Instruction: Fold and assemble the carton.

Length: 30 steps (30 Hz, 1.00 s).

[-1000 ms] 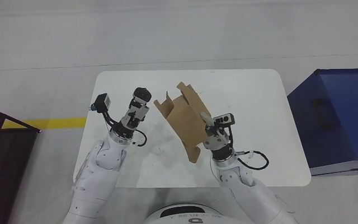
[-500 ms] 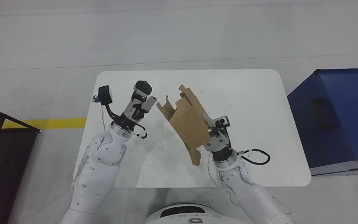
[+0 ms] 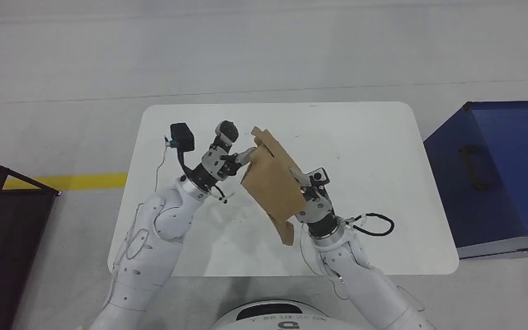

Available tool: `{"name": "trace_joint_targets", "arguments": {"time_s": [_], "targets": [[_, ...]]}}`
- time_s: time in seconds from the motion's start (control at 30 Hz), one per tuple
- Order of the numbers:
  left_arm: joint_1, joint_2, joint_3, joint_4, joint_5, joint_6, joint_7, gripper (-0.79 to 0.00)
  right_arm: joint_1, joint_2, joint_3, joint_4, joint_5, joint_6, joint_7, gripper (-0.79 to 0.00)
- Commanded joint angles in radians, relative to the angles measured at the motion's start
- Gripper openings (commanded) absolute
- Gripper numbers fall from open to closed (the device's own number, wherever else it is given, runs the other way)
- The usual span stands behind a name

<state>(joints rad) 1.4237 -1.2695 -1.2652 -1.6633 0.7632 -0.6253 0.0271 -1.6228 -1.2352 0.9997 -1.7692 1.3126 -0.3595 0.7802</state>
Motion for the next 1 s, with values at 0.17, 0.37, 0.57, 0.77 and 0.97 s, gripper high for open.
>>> {"name": "trace_joint_targets", "arguments": {"time_s": [0.17, 0.37, 0.57, 0.77, 0.97], "targets": [[-0.009, -0.002, 0.000, -0.006, 0.007, 0.025, 0.041, 0.000, 0.009, -0.008, -0.003, 0.006, -0.011, 0.013, 0.004, -0.785], [0.017, 0.006, -0.057, -0.040, 0.004, 0.040, 0.064, 0.000, 0.004, -0.012, 0.018, 0.019, -0.017, 0.003, 0.006, -0.785], [0.026, 0.013, -0.068, -0.100, 0.006, 0.017, -0.005, 0.000, 0.001, -0.014, 0.034, 0.029, -0.058, 0.006, 0.004, -0.785], [0.016, 0.018, -0.065, -0.108, 0.044, 0.026, -0.058, 0.000, -0.002, -0.016, 0.044, 0.036, -0.094, 0.010, 0.003, -0.785], [-0.004, 0.022, -0.050, -0.075, 0.105, 0.019, -0.094, 0.000, -0.003, -0.019, 0.042, 0.030, -0.096, 0.029, 0.022, -0.785]]}}
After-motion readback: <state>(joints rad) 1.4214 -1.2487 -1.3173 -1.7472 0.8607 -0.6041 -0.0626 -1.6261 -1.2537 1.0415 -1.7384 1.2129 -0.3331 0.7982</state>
